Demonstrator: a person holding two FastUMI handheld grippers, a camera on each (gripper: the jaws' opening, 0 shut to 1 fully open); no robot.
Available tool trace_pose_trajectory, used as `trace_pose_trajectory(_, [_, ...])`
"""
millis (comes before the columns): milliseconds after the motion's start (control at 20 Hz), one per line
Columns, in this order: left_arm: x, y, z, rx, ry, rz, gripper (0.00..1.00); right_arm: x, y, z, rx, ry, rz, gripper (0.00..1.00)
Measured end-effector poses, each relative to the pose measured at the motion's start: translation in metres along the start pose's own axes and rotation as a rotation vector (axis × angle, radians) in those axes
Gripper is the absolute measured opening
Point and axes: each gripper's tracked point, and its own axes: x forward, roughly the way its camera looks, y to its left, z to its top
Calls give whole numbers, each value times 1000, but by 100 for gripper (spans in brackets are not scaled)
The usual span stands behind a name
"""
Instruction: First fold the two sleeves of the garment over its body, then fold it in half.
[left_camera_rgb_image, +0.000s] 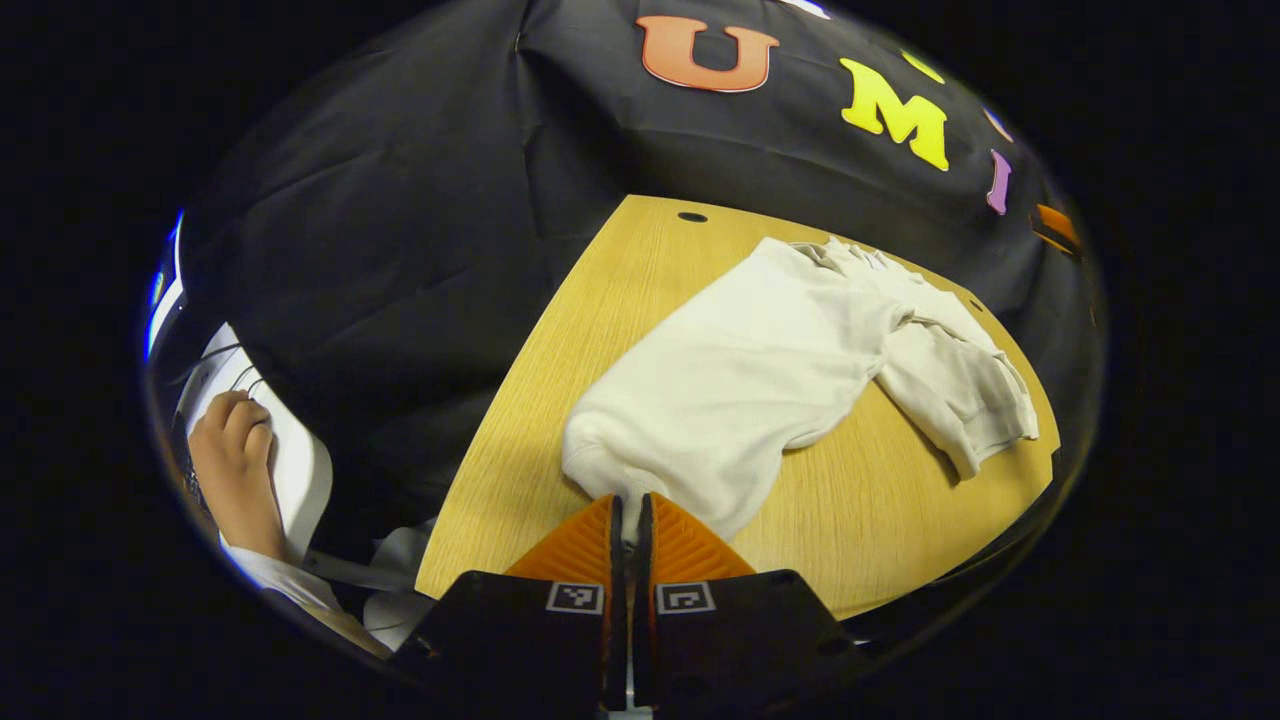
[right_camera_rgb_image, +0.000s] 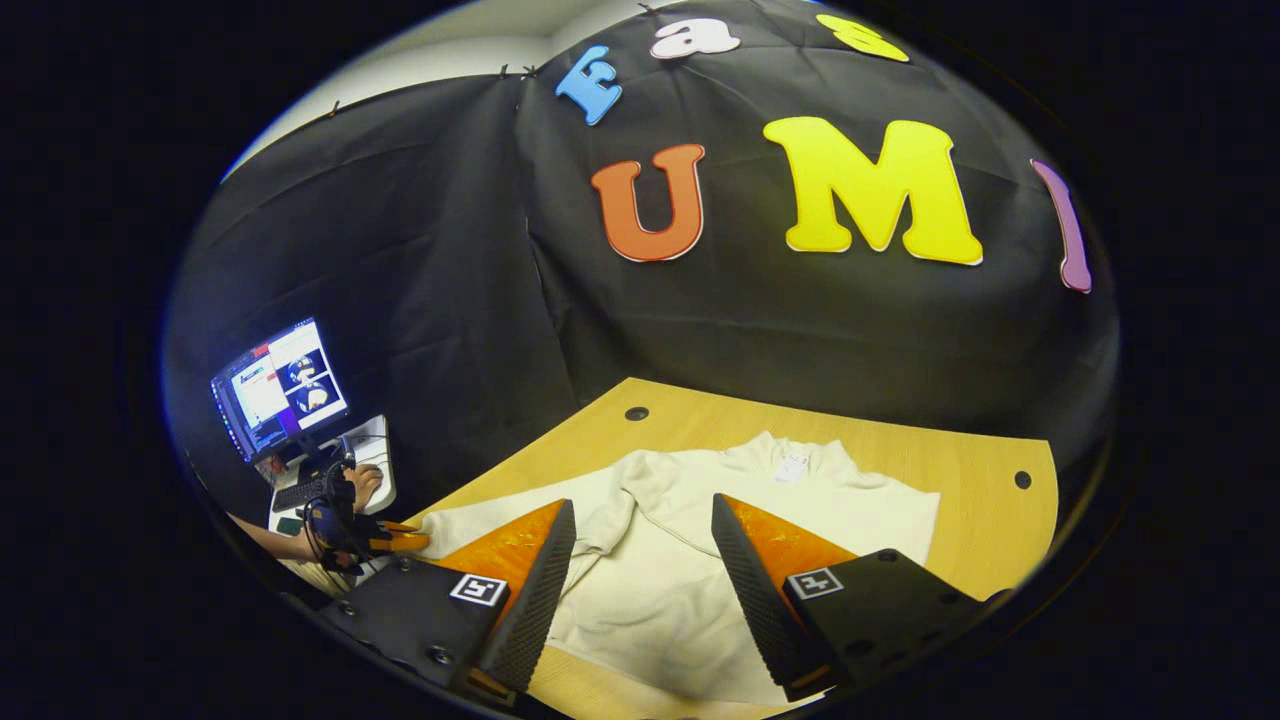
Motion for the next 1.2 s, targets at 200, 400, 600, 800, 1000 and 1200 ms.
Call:
trace_pose_trajectory(200, [-16, -26, 34, -24, -52, -27, 5, -15, -11, 5, 31, -27, 0, 86])
trace_pose_trajectory(400, [-32, -57, 88, -36, -135, -77, 5, -32, -27, 9, 65, -56, -8, 86])
trace_pose_trajectory(600, [-42, -96, 144, -17, -198, -126, 5, -54, -49, 16, 98, -88, -25, 86])
trace_pose_trajectory(800, [-43, -145, 201, 56, -263, -186, 5, -84, -71, 27, 151, -151, -28, 86])
trace_pose_trajectory(1000, [-39, -204, 242, 117, -298, -276, 4, -120, -99, 36, 178, -209, -84, 86])
trace_pose_trajectory(1200, [-33, -270, 279, 137, -329, -381, 4, -156, -136, 42, 209, -267, -155, 86])
